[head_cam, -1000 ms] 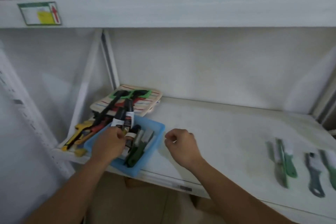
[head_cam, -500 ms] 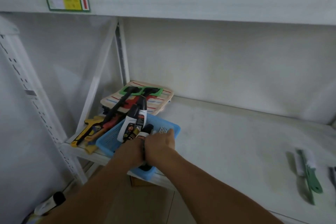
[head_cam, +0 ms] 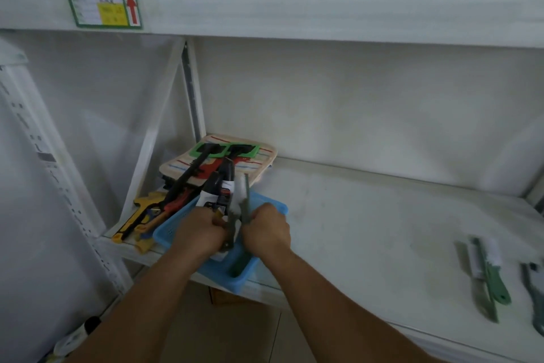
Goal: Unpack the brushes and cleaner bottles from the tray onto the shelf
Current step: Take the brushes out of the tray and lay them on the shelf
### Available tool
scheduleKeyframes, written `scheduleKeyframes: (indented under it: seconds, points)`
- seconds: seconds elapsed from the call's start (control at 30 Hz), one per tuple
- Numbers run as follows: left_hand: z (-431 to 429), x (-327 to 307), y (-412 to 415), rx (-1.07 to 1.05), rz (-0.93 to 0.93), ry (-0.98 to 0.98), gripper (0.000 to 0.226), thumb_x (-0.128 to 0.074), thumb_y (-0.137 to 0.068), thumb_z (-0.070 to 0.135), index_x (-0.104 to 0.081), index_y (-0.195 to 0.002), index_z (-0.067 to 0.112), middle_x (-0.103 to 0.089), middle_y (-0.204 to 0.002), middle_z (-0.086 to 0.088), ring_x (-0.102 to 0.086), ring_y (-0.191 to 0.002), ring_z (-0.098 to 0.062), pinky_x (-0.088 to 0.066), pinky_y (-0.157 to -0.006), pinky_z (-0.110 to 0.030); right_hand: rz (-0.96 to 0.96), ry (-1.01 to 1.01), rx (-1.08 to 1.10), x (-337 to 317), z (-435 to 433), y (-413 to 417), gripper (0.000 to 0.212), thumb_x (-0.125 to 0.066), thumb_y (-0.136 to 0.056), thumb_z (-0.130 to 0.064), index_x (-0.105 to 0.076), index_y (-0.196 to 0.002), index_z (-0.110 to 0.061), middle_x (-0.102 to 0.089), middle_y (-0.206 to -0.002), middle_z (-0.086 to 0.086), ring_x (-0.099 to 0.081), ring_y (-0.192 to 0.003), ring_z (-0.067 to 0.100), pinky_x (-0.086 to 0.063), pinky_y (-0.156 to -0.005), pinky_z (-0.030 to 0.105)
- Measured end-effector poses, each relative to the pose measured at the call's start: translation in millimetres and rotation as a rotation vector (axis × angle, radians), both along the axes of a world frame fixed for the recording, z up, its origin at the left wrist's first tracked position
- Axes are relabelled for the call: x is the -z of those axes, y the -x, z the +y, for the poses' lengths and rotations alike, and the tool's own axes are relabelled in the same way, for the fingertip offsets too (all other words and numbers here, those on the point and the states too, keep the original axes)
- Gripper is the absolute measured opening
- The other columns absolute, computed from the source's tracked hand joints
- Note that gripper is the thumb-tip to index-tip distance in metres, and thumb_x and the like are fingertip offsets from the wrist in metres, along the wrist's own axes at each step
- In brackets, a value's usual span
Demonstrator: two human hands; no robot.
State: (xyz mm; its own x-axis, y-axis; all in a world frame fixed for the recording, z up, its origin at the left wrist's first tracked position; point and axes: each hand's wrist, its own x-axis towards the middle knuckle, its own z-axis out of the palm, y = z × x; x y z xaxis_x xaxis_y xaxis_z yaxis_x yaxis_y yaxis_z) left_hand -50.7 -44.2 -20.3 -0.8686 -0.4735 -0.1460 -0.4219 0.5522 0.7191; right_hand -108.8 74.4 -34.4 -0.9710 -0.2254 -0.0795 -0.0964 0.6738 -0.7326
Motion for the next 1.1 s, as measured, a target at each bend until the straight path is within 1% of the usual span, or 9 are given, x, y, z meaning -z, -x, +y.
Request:
scheduleKeyframes:
  seconds: [0.07,0.17,0.33,0.4,0.53,0.73,0.87,1.0,1.1]
  points:
    - [19,-14,-2,-0.060,0.133,-0.111,0.005,-0.072,-0.084,0.015,-0.077,-0.084,0.014,-0.076,-0.077,-0.003,-0.072,-0.075,-0.022,-0.060,-0.073,-0.043,-0.081,0.321,0.076,-6,33,5,0.020,-0.064,-0.080,-0.005,-0.068,-0.097,-0.014,-0.072,-0.095,0.011,-0.070,-0.089,0.027,-0.059,-0.073,0.033]
    - [70,-32,-1,-0.085,0.319,-0.312,0.009,-0.066,-0.092,0.010,-0.068,-0.100,0.012,-0.072,-0.085,-0.003,-0.069,-0.073,-0.018,-0.053,-0.058,-0.028,-0.122,0.718,0.164,-12,103,5,0.020,-0.061,-0.085,0.007,-0.068,-0.088,-0.010,-0.073,-0.079,0.011,-0.069,-0.069,0.021,-0.053,-0.053,0.027]
    - [185,-21,16,0.096,0.273,-0.580,0.018,-0.063,-0.092,0.004,-0.063,-0.083,0.020,-0.072,-0.065,0.000,-0.063,-0.044,-0.010,-0.039,-0.042,-0.022,-0.056,0.937,0.434,-12,258,1,0.012,-0.064,-0.088,0.011,-0.070,-0.094,0.003,-0.071,-0.077,0.016,-0.068,-0.058,0.014,-0.056,-0.052,0.023]
    - [231,-1,26,0.145,0.194,-0.633,0.014,-0.063,-0.092,0.003,-0.065,-0.086,0.016,-0.072,-0.060,0.000,-0.062,-0.040,-0.012,-0.038,-0.042,-0.022,-0.006,0.931,0.592,-2,325,0,0.012,-0.066,-0.087,0.009,-0.070,-0.097,0.003,-0.072,-0.080,0.017,-0.069,-0.062,0.019,-0.057,-0.053,0.023]
    - [309,35,41,0.188,0.040,-0.665,0.011,-0.059,-0.094,0.002,-0.063,-0.090,0.011,-0.071,-0.076,-0.013,-0.060,-0.044,-0.018,-0.045,-0.047,-0.027,0.044,0.834,0.882,24,446,-9,0.015,-0.066,-0.088,0.008,-0.070,-0.102,0.003,-0.072,-0.091,0.022,-0.071,-0.076,0.030,-0.058,-0.061,0.028]
    - [373,70,62,0.171,-0.019,-0.507,0.011,-0.058,-0.094,0.006,-0.063,-0.093,0.015,-0.073,-0.086,-0.012,-0.066,-0.050,-0.022,-0.056,-0.051,-0.029,-0.002,0.676,1.106,65,542,-5,0.012,-0.066,-0.088,0.008,-0.071,-0.087,-0.003,-0.071,-0.094,0.023,-0.071,-0.080,0.033,-0.057,-0.058,0.027]
    - [393,76,73,0.187,-0.003,-0.318,0.031,-0.057,-0.094,0.007,-0.061,-0.070,0.026,-0.070,-0.075,0.002,-0.072,-0.056,-0.023,-0.064,-0.069,-0.041,-0.001,0.459,1.100,84,564,7,0.018,-0.070,-0.086,0.002,-0.076,-0.102,-0.003,-0.072,-0.093,0.013,-0.069,-0.082,0.027,-0.054,-0.062,0.025]
    - [402,80,87,0.276,-0.007,-0.144,0.037,-0.054,-0.087,0.010,-0.051,-0.054,0.026,-0.074,-0.081,-0.006,-0.073,-0.065,-0.028,-0.063,-0.069,-0.040,-0.001,0.187,1.000,76,560,6,0.025,-0.061,-0.089,-0.001,-0.076,-0.108,-0.008,-0.072,-0.108,0.013,-0.057,-0.087,0.022,-0.041,-0.074,0.025]
    - [379,84,90,0.354,-0.016,-0.085,0.019,-0.048,-0.085,0.021,-0.064,-0.075,0.025,-0.073,-0.101,-0.003,-0.073,-0.079,-0.030,-0.063,-0.075,-0.046,0.071,0.096,0.912,64,534,4,0.034,-0.053,-0.092,0.001,-0.072,-0.118,-0.008,-0.071,-0.115,0.014,-0.055,-0.086,0.019,-0.044,-0.068,0.025]
